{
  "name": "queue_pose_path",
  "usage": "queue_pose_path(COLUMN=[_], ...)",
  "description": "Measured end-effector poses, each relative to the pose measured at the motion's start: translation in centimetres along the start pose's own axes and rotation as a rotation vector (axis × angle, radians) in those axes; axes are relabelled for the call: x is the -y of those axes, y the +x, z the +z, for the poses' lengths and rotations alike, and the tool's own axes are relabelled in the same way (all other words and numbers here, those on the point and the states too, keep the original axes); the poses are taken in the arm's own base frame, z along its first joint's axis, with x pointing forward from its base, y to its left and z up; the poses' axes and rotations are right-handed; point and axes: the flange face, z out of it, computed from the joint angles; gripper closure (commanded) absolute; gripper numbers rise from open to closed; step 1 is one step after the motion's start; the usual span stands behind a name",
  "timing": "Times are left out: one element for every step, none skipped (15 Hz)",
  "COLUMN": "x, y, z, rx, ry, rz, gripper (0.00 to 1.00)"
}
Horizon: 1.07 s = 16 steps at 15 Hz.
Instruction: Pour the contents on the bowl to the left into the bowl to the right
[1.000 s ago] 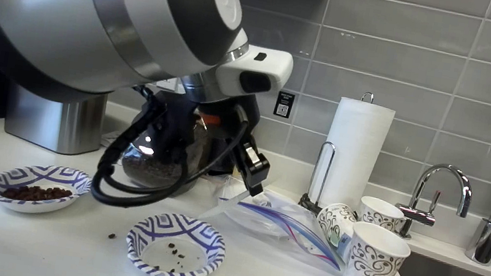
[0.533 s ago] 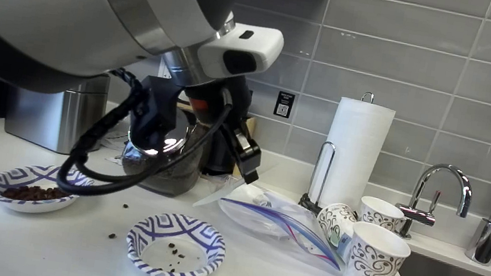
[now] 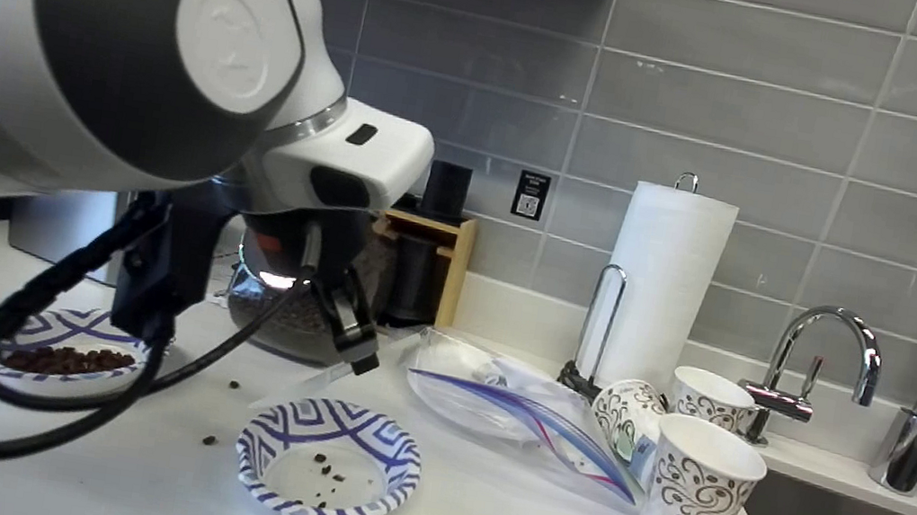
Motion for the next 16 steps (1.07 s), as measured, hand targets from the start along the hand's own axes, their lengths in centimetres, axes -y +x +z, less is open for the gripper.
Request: queue_pose_path(x=[0.4, 0.9, 1.5, 2.2, 2.9, 3.8, 4.5, 5.1, 5.5, 5.7, 5.8, 5.8, 5.7, 5.6, 5.5, 5.2], y=[-1.0, -2.1, -3.3, -4.5, -5.5, -6.4, -6.9, -7.3, -7.5, -7.6, -7.6, -7.5, -7.4, -7.3, -7.2, -6.8], z=[0.1, 0.2, 0.3, 0.4, 0.4, 0.3, 0.2, 0.1, 0.0, -0.1, -0.3, -0.4, -0.5, -0.7, -0.9, -1.1], rx=[0.013, 0.027, 0.043, 0.060, 0.076, 0.088, 0.094, 0.098, 0.100, 0.100, 0.101, 0.104, 0.110, 0.119, 0.133, 0.151], ry=[0.015, 0.029, 0.042, 0.053, 0.059, 0.070, 0.080, 0.088, 0.093, 0.097, 0.096, 0.093, 0.085, 0.074, 0.060, 0.046], rz=[-0.006, -0.016, -0.021, -0.031, -0.042, -0.062, -0.074, -0.083, -0.090, -0.095, -0.097, -0.098, -0.102, -0.108, -0.115, -0.121], gripper=[0.97, 0.97, 0.97, 0.97, 0.97, 0.97, 0.97, 0.97, 0.97, 0.97, 0.97, 0.97, 0.97, 0.97, 0.97, 0.97])
